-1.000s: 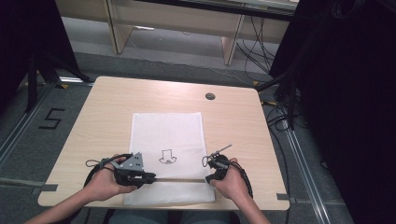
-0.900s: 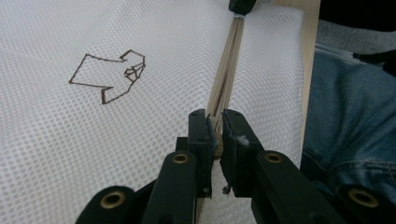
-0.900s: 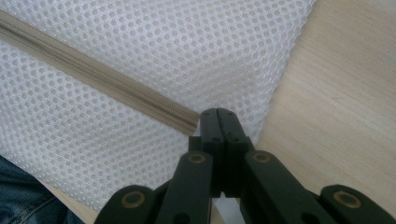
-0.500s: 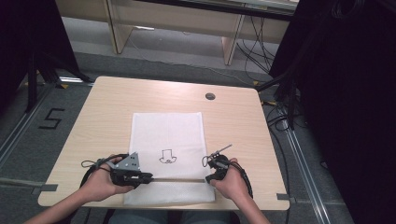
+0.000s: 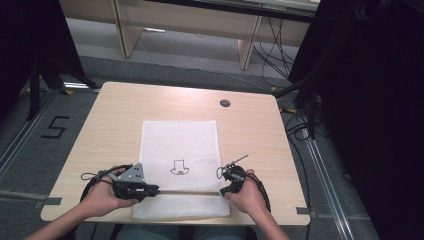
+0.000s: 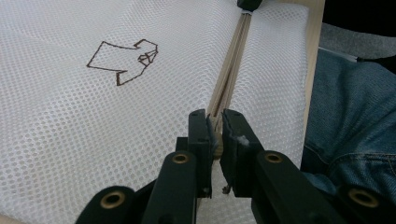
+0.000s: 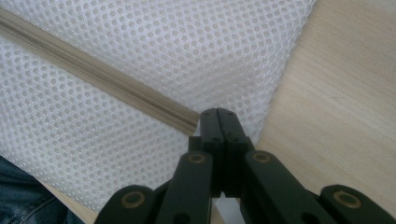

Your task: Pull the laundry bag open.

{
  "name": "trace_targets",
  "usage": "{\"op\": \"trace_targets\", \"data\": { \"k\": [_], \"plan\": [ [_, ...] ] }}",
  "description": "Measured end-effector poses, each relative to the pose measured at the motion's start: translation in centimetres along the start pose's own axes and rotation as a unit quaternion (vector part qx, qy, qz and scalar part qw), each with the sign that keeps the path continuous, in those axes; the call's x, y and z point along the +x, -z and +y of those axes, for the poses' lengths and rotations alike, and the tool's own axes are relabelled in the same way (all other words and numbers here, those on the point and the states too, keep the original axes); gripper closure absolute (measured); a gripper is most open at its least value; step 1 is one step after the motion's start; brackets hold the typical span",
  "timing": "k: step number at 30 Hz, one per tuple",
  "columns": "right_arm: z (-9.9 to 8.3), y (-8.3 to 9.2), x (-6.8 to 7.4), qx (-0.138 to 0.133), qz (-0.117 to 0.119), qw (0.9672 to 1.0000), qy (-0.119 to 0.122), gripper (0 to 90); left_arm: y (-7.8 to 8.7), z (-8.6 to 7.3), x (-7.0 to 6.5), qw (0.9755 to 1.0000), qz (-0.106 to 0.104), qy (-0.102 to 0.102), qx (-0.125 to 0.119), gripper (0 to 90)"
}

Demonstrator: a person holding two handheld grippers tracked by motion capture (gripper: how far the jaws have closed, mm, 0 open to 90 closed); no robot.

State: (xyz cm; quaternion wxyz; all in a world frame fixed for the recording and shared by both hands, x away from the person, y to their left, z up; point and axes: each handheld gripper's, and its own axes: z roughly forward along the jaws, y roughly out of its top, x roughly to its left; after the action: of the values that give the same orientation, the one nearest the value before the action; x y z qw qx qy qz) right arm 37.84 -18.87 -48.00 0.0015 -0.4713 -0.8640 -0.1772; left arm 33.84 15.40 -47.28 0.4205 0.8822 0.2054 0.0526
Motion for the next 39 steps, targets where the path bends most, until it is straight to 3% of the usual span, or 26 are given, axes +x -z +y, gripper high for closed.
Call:
{"op": "trace_targets", "data": {
  "k": [3,4,6,8,20,25,27,28,30,31,32,33,38,39],
  "plan": [
    [0.0,0.0,0.0,0.001,0.001,1.0000,0.001,90.0,0.1,0.0,-0.1,0.9999,0.001,0.009,-0.007,81.9],
    [0.0,0.0,-0.1,0.000,0.001,1.0000,0.001,90.0,0.1,0.1,0.1,1.0000,0.000,-0.003,-0.007,82.0],
    [0.0,0.0,-0.1,0.000,0.001,1.0000,0.000,90.0,0.1,0.0,0.0,1.0000,0.001,0.004,-0.006,82.0],
    [0.0,0.0,-0.1,-0.001,0.001,1.0000,0.000,90.0,0.1,0.0,0.1,1.0000,-0.002,-0.005,-0.006,82.0],
    [0.0,0.0,0.0,0.001,0.000,1.0000,-0.002,90.0,1.4,-1.2,0.4,0.9995,0.007,0.028,-0.014,81.9],
    [0.0,0.0,-0.1,0.011,0.001,0.9999,0.001,90.0,1.6,-1.3,0.5,0.9997,0.011,0.018,-0.009,81.9],
    [0.0,0.0,-0.1,0.011,0.000,0.9999,0.000,90.0,1.7,-1.5,0.5,0.9994,0.005,0.032,-0.014,81.9],
    [0.0,0.0,-0.1,0.011,0.000,0.9999,0.000,90.0,1.9,-1.6,0.6,0.9995,0.014,0.025,-0.009,82.0],
    [0.0,0.0,-0.1,-0.001,0.003,1.0000,0.001,90.0,2.1,-1.9,0.7,0.9992,0.010,0.034,-0.018,81.9],
    [0.0,0.0,-0.1,-0.001,0.003,1.0000,0.001,90.0,2.2,-1.9,0.9,0.9995,0.006,0.026,-0.016,82.0],
    [0.0,0.0,-0.1,0.000,0.003,1.0000,0.001,90.0,2.2,-1.9,0.8,0.9997,0.014,0.016,-0.009,81.9],
    [0.0,0.0,-0.1,0.000,0.002,1.0000,0.001,90.0,2.2,-2.0,0.7,0.9993,0.015,0.031,-0.012,81.9],
    [0.0,0.0,-0.1,0.002,0.003,1.0000,0.000,90.0,2.6,-2.3,0.8,0.9989,0.013,0.041,-0.019,82.0],
    [0.0,0.0,-0.1,0.002,0.003,1.0000,0.000,90.0,2.6,-2.3,0.9,0.9992,0.018,0.032,-0.018,82.0]
  ]
}}
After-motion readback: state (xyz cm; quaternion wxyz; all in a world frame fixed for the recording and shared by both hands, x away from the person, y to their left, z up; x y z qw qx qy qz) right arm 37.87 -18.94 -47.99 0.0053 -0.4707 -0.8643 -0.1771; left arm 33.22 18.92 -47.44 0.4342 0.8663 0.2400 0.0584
